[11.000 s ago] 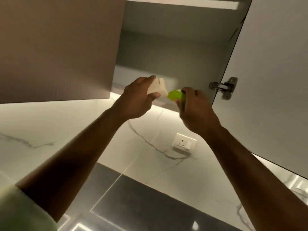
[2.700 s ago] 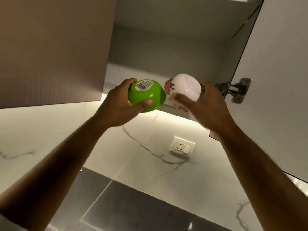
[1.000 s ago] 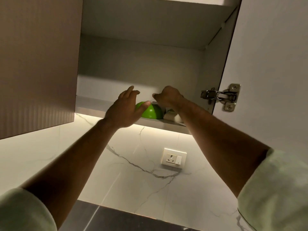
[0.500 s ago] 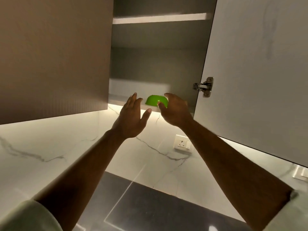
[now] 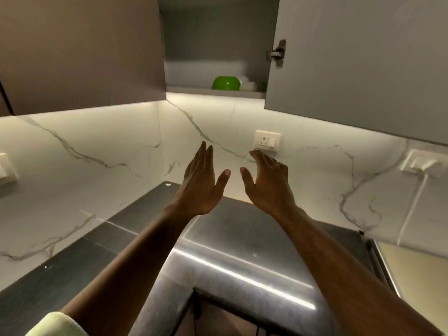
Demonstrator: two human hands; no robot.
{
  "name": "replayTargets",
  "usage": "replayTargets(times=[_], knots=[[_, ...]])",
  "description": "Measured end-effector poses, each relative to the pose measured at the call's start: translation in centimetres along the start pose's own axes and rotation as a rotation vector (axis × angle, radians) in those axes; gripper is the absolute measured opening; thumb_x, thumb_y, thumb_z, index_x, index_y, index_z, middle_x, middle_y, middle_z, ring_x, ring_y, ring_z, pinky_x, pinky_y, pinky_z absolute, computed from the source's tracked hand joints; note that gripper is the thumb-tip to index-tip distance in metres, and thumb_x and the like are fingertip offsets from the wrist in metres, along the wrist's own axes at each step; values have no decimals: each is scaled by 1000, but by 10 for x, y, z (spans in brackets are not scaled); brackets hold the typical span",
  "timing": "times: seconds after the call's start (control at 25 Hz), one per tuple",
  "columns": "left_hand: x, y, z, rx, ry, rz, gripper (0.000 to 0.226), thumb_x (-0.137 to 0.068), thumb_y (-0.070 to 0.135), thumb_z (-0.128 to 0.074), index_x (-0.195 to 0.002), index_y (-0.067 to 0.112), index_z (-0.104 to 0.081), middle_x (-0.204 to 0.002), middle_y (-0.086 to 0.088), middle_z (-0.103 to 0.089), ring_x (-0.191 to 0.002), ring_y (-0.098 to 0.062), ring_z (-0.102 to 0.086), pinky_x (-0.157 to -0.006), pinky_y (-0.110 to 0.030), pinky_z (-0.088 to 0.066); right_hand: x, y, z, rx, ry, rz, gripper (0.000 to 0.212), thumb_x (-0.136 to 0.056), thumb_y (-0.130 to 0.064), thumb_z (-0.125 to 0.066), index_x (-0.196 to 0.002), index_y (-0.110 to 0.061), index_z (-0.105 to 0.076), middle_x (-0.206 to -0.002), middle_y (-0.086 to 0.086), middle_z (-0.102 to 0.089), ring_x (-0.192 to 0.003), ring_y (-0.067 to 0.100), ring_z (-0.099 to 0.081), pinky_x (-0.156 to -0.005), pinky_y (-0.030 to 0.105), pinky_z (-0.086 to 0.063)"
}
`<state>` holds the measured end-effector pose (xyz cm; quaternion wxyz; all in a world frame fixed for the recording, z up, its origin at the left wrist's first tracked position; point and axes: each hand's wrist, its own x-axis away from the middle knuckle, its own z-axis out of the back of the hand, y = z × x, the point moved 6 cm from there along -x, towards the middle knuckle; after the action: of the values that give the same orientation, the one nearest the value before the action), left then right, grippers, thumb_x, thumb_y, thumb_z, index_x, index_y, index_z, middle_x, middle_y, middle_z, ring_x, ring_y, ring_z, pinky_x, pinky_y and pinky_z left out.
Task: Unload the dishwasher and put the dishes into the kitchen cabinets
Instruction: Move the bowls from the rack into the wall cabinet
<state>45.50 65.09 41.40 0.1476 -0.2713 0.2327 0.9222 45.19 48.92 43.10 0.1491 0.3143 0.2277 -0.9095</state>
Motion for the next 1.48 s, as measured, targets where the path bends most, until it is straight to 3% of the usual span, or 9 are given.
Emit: replayTargets(times=[0.28,0.56,0.68,0.96,1.12,1.48], knots=[[134,20,-75,228,-242,123,82,-99,51,-31,-152,12,17,-161,-3,18,-148,-13,11,-118,-28,3,165,21,-13,92,-99,-205,55,-97,-40,-49,-146,-14,-40,-150,5,-43,-142,18,-34,-115,35,-22],[276,87,-144,362,-590,44,81,-98,54,-25,-152,11,15,-161,-4,18,-148,-12,15,-120,-29,6,347,43,10,185,-198,-503,57,-95,-42,-42,-144,-12,-45,-150,5,-44,-141,17,-34,-113,39,-25],[314,136,-161,387,-674,-55,79,-98,52,-26,-152,9,12,-162,-6,14,-148,-14,13,-118,-27,7,417,58,37,224,-172,-672,64,-92,-48,-30,-143,-12,-45,-149,5,-44,-141,17,-35,-111,40,-25],[364,250,-201,426,-809,-261,75,-102,47,-28,-153,10,12,-162,-5,13,-148,-12,12,-119,-28,7,523,104,98,253,-141,-880,72,-93,-55,-17,-147,-12,-37,-152,6,-40,-143,20,-32,-113,42,-22],[392,316,-237,431,-885,-316,76,-102,47,-31,-153,11,12,-162,-6,11,-149,-13,10,-121,-32,3,574,150,135,243,-138,-967,61,-100,-48,-27,-150,-13,-32,-155,4,-35,-144,18,-27,-115,41,-17],[463,489,-329,369,-1129,-437,79,-100,51,-31,-153,10,12,-162,-9,11,-149,-19,10,-122,-39,0,711,276,229,239,-139,-1182,54,-103,-47,-31,-147,-16,-33,-153,5,-36,-142,21,-31,-115,46,-17]])
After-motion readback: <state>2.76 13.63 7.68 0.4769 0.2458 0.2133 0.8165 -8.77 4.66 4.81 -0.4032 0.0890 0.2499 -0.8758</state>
